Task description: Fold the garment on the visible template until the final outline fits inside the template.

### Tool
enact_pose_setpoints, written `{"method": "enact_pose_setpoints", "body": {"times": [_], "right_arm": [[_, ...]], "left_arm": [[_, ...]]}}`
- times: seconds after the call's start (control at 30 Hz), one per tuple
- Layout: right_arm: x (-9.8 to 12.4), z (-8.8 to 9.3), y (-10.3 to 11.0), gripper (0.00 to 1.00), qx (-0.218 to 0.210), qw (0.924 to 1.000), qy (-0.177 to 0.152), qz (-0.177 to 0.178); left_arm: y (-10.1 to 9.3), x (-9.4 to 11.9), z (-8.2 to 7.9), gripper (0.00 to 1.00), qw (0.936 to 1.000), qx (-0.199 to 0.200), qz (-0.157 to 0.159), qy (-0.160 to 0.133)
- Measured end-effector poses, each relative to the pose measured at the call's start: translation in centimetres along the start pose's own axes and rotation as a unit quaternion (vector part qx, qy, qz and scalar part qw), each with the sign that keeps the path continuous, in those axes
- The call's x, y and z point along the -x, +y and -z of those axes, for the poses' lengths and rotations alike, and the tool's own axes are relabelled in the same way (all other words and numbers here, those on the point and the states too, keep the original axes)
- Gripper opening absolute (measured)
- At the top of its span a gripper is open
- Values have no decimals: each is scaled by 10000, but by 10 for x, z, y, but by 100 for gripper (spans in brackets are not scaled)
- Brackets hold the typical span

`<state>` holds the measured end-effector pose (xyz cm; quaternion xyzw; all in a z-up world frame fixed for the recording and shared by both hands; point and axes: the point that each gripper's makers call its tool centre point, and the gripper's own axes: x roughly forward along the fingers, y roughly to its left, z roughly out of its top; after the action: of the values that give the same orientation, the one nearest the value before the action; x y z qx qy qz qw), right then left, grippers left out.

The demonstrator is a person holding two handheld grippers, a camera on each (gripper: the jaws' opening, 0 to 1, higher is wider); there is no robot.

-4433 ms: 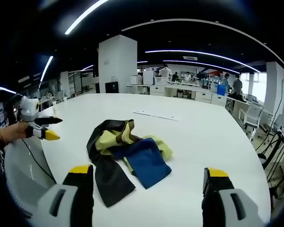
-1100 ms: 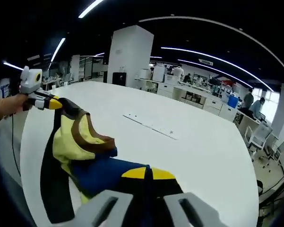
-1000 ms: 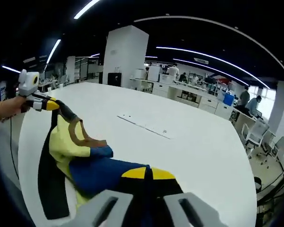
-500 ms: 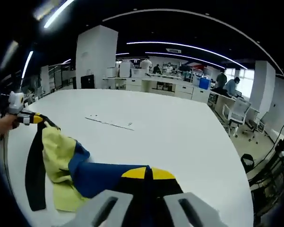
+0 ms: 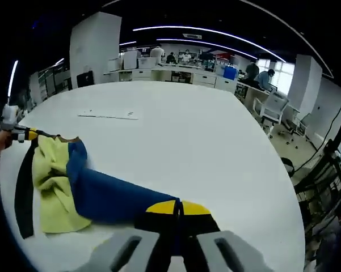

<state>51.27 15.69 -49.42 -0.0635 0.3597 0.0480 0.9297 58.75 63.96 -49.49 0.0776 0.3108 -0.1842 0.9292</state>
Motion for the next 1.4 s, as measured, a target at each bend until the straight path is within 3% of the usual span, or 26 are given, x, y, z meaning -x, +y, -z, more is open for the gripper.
{"method": "enact_pose_setpoints", "body": {"times": [0.17, 0.3, 0.47, 0.57, 0.8, 1.0, 1.2, 1.3, 1.4], "right_arm": [[5, -8, 4, 1, -80, 9998, -184, -35], [11, -27, 13, 22, -276, 9980, -537, -212], [19, -44, 37, 32, -446, 9932, -819, -693], [23, -50, 60, 36, -697, 9867, -907, -1151], [27, -45, 101, 37, -383, 9809, -778, -1739], [26, -30, 124, 36, -12, 9798, -540, -1924], [21, -20, 135, 30, 173, 9799, -393, -1950], [17, -15, 137, 24, 228, 9805, -337, -1924], [10, -9, 132, 18, 351, 9814, -292, -1865]], "left_arm": [[1, 12, -6, 29, 9996, -192, -198, -77], [-7, 22, -11, 35, 9996, -116, -153, -214], [-28, 36, -16, 48, 9992, 13, 52, -408], [-41, 43, -15, 55, 9990, 37, 129, -429], [-79, 55, -1, 60, 9992, 23, 232, -329], [-100, 57, 22, 58, 9997, -100, 204, -78], [-106, 54, 46, 51, 9998, -15, 27, 218], [-109, 51, 65, 34, 9984, 38, -32, 568], [-110, 48, 72, 24, 9978, 257, 0, 607]]}}
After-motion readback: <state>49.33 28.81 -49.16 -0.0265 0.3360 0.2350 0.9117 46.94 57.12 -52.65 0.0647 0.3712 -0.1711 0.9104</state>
